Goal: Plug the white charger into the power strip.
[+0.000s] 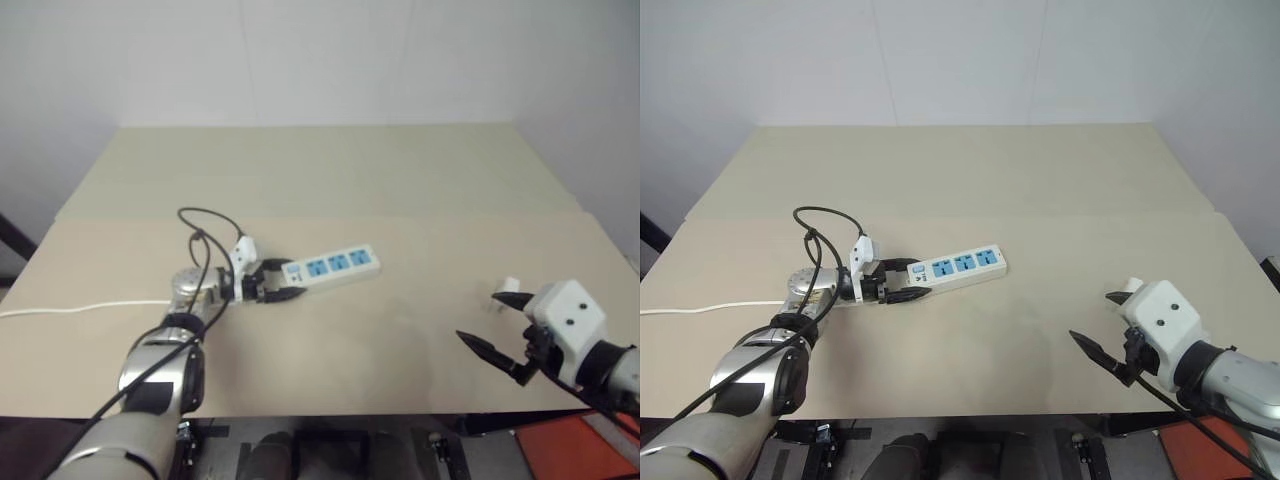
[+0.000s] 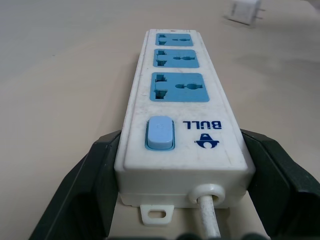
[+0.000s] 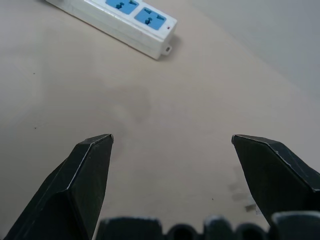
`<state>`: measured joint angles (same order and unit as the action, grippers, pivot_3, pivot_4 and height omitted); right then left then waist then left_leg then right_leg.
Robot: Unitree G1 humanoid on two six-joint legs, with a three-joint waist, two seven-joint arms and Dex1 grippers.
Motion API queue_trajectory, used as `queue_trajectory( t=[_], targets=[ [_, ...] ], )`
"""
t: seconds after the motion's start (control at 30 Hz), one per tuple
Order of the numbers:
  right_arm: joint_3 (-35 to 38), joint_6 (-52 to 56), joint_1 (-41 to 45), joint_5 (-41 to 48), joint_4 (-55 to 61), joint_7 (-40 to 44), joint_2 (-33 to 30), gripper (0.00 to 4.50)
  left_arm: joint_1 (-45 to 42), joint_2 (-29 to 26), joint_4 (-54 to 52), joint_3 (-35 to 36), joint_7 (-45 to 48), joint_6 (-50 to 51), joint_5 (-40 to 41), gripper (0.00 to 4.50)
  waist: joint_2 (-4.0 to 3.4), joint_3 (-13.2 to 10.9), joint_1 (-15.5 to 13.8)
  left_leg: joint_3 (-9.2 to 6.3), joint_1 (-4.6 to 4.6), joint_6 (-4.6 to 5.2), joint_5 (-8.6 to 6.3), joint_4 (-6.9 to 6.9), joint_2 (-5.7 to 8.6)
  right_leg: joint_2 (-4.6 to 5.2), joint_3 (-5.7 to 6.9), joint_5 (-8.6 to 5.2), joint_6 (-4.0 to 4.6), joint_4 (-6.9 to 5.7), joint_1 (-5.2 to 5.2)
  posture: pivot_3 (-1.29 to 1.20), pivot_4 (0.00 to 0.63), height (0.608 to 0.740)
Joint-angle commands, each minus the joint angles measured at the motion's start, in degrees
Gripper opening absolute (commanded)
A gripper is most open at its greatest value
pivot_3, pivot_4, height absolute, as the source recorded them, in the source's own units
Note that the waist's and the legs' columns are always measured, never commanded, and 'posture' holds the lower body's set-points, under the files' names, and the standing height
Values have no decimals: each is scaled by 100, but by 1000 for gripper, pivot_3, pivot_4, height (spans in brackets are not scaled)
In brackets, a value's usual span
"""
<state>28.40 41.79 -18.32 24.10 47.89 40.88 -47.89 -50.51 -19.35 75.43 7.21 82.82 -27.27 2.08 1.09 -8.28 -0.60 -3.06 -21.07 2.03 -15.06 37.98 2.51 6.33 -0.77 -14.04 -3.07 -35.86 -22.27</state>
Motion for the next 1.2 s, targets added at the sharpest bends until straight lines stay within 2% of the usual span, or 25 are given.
queue_trajectory(
  t=[0.03,0.2,0.37,0.47,0.6,0.7,0.83,1.03,1.2],
  targets=[
    [138,447,121,289,168,-39,-127,4500,87,122,-206,-120,713,-171,62,3251,0,0,-2,0,-1,0,0,0,0,0,0,0,0,1,0,0,150,740],
    [384,1846,680,902,102,-96,-613,4500,102,255,-317,-195,959,-468,94,3251,1,0,-6,-1,-2,0,0,3,-3,4,0,0,0,2,0,0,150,740],
    [416,4002,2266,1429,-446,-591,-874,4500,162,329,-348,-232,966,-631,159,3251,0,0,-6,-2,-4,0,0,5,-12,5,0,1,1,2,0,0,150,740],
    [387,4994,3469,1342,-1173,-1259,-461,4500,183,332,-369,-289,958,-660,122,3251,0,0,-6,-3,-9,1,-1,5,-14,4,1,1,2,3,-4,0,150,740],
    [318,5071,4186,1164,-2010,-2155,-152,4500,191,360,-389,-335,965,-679,93,3251,-5,3,-33,-8,-11,1,-1,4,-10,9,3,1,2,1,-6,0,150,740],
    [139,5071,4516,1263,-2306,-2472,-279,4500,201,362,-400,-400,968,-696,98,3251,-22,13,-12,-7,-21,4,-2,2,-5,13,1,1,2,-16,-15,0,150,740],
    [-602,5071,4795,1615,-2842,-2647,-898,4500,196,358,-409,-396,938,-743,117,3251,-25,15,-6,-5,-23,5,-3,1,-2,16,1,2,2,-14,-16,0,150,740],
    [-1126,5071,5879,1572,-4895,-3519,-613,4500,187,360,-403,-431,910,-768,117,3251,-25,14,13,0,-19,6,-3,2,-2,17,-2,2,2,1,-10,0,150,740],
    [-1731,5071,6916,1110,-6471,-3590,-494,4500,158,314,-361,-486,834,-802,46,3251,-29,17,12,3,-30,6,-3,0,-1,17,-3,2,2,-10,-21,0,150,740]
  ],
)
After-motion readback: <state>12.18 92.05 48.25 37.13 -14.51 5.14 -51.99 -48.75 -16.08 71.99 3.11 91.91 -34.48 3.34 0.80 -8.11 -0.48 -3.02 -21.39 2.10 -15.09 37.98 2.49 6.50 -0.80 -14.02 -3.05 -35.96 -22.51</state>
